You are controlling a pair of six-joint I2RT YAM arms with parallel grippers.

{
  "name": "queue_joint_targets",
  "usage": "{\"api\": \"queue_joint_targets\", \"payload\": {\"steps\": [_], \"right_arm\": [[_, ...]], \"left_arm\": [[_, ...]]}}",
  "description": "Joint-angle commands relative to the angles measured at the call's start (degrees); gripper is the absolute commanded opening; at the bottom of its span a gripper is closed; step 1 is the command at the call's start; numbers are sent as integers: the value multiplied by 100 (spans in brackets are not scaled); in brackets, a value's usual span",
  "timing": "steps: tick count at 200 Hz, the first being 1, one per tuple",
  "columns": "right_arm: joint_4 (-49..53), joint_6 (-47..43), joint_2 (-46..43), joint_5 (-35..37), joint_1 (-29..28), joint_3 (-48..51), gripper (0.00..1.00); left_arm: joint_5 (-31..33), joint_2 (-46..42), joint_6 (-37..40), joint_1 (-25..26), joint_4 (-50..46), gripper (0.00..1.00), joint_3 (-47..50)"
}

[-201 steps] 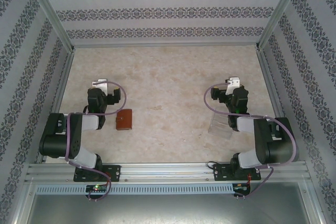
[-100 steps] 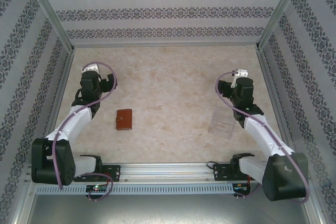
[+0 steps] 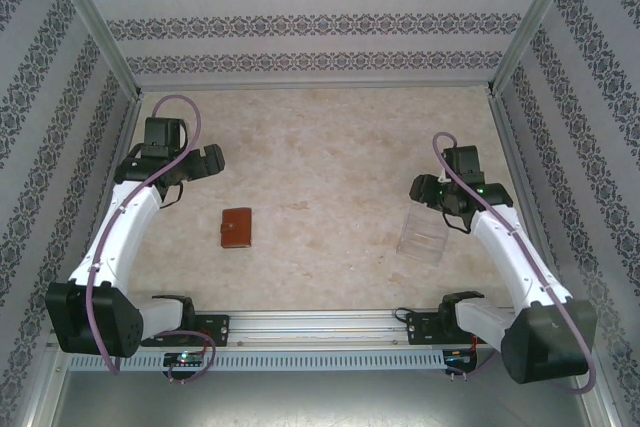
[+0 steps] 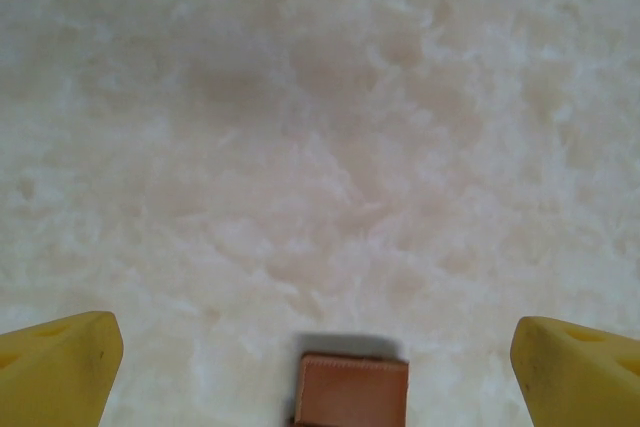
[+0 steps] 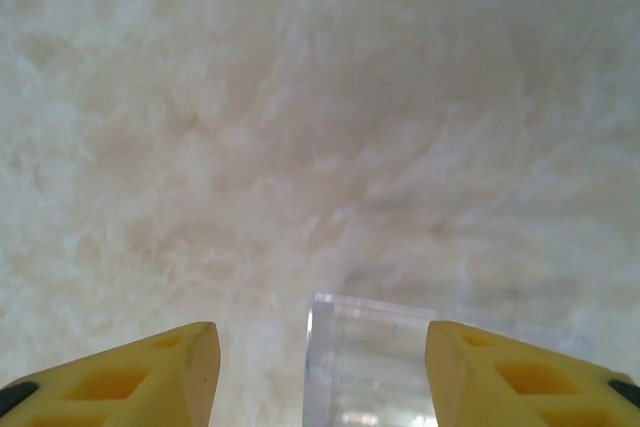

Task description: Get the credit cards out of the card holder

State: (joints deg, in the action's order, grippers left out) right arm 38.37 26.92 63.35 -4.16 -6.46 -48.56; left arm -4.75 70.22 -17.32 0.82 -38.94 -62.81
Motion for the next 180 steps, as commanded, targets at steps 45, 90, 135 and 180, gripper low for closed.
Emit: {"api": "queue_joint_targets", "payload": {"steps": [45,90,135,180], "right_arm": [[1361,908,703,176,-555,-668,42],[1428,886,1169,424,-712,-864,32],[1219,905,1596,359,-793,-969,27],[1019,933,1993,326,-840,-973,25]], "left_arm": [[228,-204,336,59,-394,100,206],[353,-542,426,61,-303,100,497],[426,-467,687,59,-246,100,504],[530,-482,748,59,-201,100,547]]}}
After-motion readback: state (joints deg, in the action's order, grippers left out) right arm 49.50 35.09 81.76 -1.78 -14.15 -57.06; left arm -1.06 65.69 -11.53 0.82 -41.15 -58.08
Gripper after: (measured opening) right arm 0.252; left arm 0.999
